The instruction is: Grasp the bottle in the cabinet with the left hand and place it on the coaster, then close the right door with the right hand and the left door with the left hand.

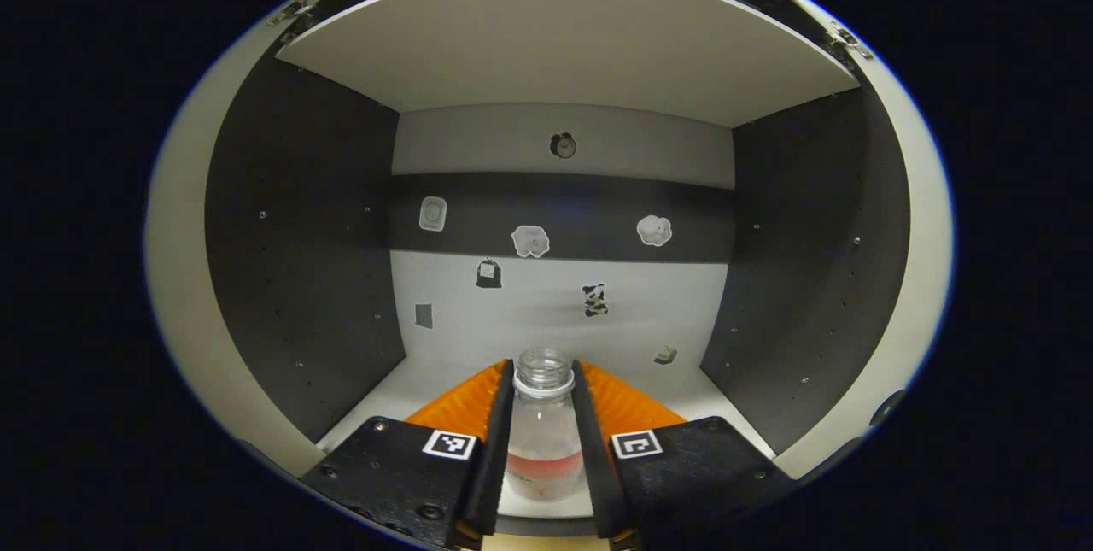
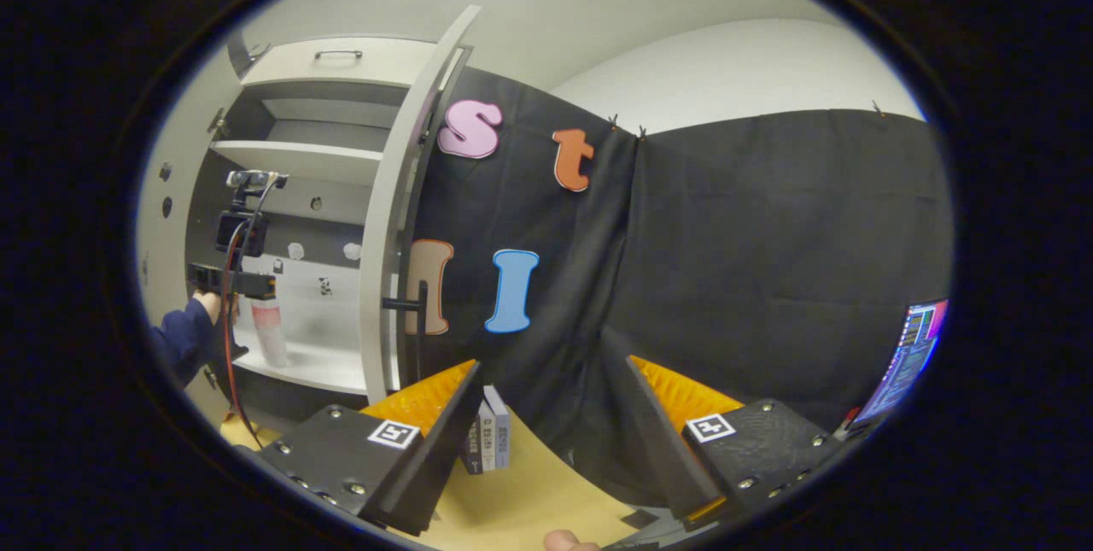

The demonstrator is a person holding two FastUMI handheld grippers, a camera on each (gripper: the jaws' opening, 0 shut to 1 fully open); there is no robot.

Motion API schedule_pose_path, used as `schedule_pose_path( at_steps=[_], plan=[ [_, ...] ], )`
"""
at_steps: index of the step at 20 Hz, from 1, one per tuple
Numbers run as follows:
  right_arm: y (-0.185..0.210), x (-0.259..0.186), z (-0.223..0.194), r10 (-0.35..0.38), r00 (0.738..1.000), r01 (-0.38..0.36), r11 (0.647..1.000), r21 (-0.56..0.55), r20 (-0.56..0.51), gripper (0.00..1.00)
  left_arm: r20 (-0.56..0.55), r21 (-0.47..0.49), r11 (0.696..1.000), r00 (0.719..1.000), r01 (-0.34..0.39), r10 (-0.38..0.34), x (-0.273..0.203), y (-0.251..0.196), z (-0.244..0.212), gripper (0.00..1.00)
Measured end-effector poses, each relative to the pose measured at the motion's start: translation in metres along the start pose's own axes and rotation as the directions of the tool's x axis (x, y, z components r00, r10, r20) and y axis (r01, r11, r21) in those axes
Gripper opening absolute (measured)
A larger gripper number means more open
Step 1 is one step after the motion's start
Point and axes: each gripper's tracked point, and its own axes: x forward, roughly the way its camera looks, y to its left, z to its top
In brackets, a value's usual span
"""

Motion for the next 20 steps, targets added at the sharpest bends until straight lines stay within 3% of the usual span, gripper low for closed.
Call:
schedule_pose_path(
  at_steps=[3, 4, 7, 10, 12, 14, 16, 20],
  plan=[
    [0.003, -0.001, 0.005, 0.012, 1.0, -0.012, 1.0, -0.006, 0.022, 0.98, 0.003, -0.02, 1.0, 1.0, 0.016, -0.016, -0.008, -0.004, 0.001, 0.36],
    [0.003, -0.001, 0.006, 0.013, 1.0, -0.013, 1.0, 0.001, 0.028, 0.94, 0.001, -0.027, 0.999, 0.999, 0.032, -0.032, -0.01, -0.007, 0.001, 0.35],
    [0.004, -0.001, 0.008, 0.017, 0.999, -0.018, 1.0, 0.025, 0.037, 0.98, 0.018, -0.016, 0.999, 0.999, 0.051, -0.051, -0.025, -0.007, 0.005, 0.31],
    [0.003, -0.004, 0.009, 0.027, 0.999, -0.028, 0.999, 0.029, 0.042, 0.94, 0.028, -0.024, 0.993, 0.993, 0.115, -0.114, -0.054, -0.017, 0.009, 0.31],
    [0.002, -0.004, 0.01, 0.036, 0.998, -0.038, 0.999, 0.038, 0.05, 0.98, 0.022, -0.034, 0.984, 0.985, 0.173, -0.172, -0.079, -0.025, 0.006, 0.29],
    [0.003, -0.006, 0.011, 0.052, 0.997, -0.055, 0.997, 0.05, 0.06, 0.94, 0.004, -0.045, 0.972, 0.973, 0.229, -0.229, -0.107, -0.029, -0.004, 0.31],
    [0.004, -0.008, 0.011, 0.072, 0.995, -0.076, 0.995, 0.059, 0.067, 0.98, -0.027, -0.058, 0.961, 0.962, 0.271, -0.273, -0.135, -0.03, -0.022, 0.31],
    [0.009, -0.013, 0.014, 0.124, 0.989, -0.13, 0.989, 0.077, 0.076, 0.98, -0.09, -0.074, 0.954, 0.95, 0.292, -0.298, -0.181, -0.019, -0.069, 0.31]
  ],
)
